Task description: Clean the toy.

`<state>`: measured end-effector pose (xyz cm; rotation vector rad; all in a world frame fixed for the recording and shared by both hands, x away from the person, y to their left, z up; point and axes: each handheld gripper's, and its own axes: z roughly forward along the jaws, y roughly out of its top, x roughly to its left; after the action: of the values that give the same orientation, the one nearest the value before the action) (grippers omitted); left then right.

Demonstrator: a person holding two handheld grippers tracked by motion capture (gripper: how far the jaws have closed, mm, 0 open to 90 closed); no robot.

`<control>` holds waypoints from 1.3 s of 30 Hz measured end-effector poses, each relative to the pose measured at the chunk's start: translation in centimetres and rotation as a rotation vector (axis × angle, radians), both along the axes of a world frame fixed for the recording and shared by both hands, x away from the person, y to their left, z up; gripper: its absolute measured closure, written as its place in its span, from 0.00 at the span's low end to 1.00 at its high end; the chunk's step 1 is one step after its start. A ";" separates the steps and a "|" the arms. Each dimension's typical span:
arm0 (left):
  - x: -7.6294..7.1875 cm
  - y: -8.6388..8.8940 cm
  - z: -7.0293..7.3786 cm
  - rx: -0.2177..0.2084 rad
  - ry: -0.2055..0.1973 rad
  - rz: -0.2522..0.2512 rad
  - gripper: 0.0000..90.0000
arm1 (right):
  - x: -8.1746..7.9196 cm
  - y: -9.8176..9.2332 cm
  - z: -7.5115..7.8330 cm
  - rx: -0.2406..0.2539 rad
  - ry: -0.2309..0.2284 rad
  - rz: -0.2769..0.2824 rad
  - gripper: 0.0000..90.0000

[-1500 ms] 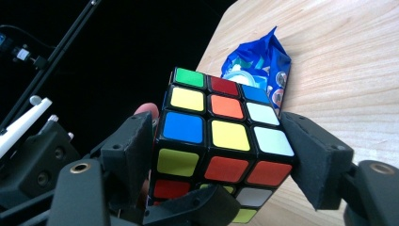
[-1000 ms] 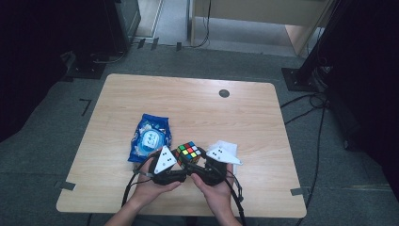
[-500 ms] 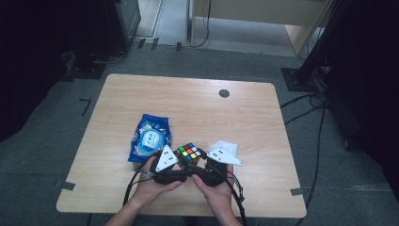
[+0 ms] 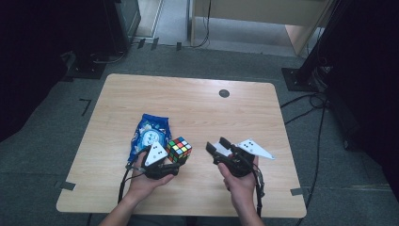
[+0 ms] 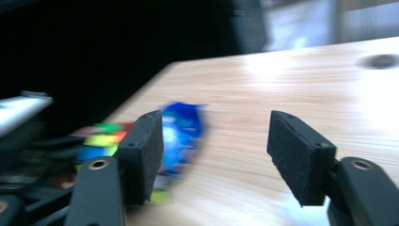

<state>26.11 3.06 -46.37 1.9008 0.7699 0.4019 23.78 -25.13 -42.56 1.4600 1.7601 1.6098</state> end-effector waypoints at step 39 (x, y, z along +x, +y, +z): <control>-0.1 -0.3 -0.7 0.038 0.009 -0.029 0.38 | 3.0 -3.1 -8.4 -0.348 0.183 -0.116 0.98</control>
<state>26.03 2.76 -47.08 1.9481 0.7449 0.3921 26.75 -28.22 -50.96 1.5404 1.8980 1.0750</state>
